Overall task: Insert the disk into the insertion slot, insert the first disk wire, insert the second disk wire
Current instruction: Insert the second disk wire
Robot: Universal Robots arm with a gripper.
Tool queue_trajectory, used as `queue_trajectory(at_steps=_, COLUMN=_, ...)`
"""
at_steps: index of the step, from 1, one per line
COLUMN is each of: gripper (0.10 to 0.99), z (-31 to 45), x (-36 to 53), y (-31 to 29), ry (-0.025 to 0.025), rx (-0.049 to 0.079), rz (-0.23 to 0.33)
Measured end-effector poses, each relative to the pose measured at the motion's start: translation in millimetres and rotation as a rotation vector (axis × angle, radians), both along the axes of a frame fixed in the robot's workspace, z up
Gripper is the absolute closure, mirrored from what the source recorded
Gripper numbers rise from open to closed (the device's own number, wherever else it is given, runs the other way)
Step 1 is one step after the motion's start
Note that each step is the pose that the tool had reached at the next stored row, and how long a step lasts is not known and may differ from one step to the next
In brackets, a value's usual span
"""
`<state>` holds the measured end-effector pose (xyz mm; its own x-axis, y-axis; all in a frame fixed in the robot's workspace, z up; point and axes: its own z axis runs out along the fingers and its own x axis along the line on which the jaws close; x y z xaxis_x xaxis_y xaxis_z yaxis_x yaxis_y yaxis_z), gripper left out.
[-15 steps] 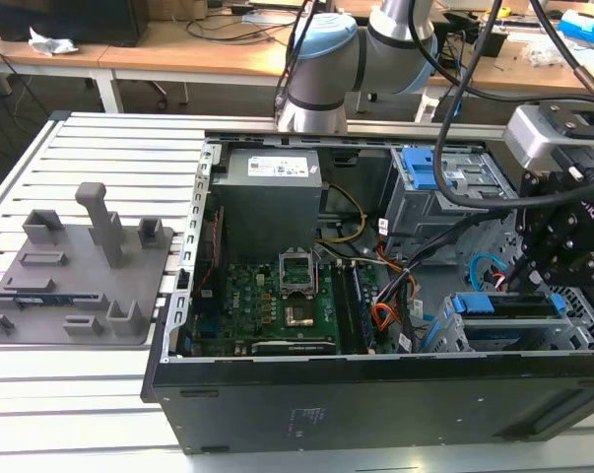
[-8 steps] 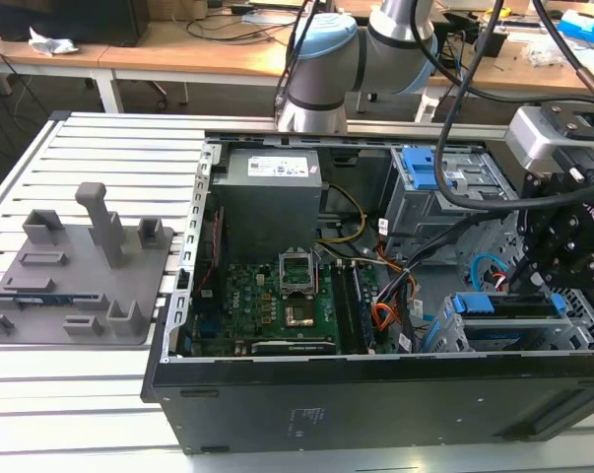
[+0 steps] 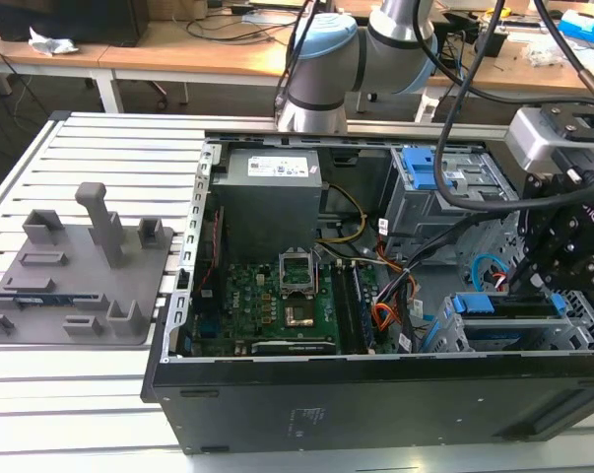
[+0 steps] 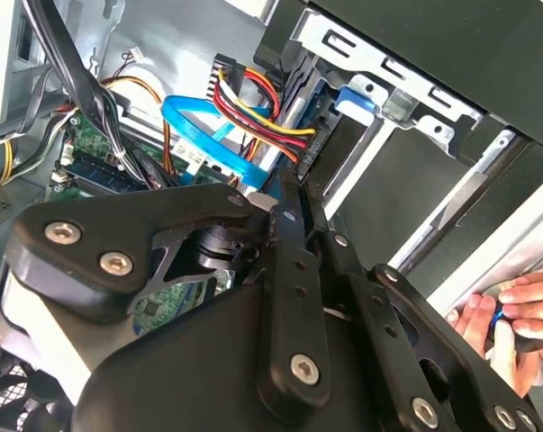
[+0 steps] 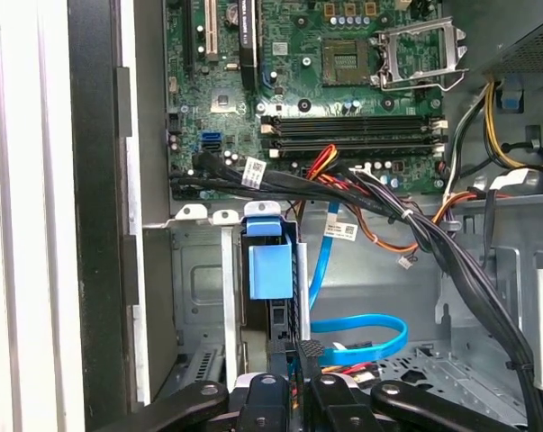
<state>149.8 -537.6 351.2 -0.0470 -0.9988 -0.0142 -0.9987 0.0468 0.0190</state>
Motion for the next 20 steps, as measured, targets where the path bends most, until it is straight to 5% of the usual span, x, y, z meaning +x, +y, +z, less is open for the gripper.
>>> queue_trajectory(at_steps=20, gripper=0.925, z=-6.8, x=1.4, y=-0.4, ry=0.002, rx=0.0, rz=-0.003)
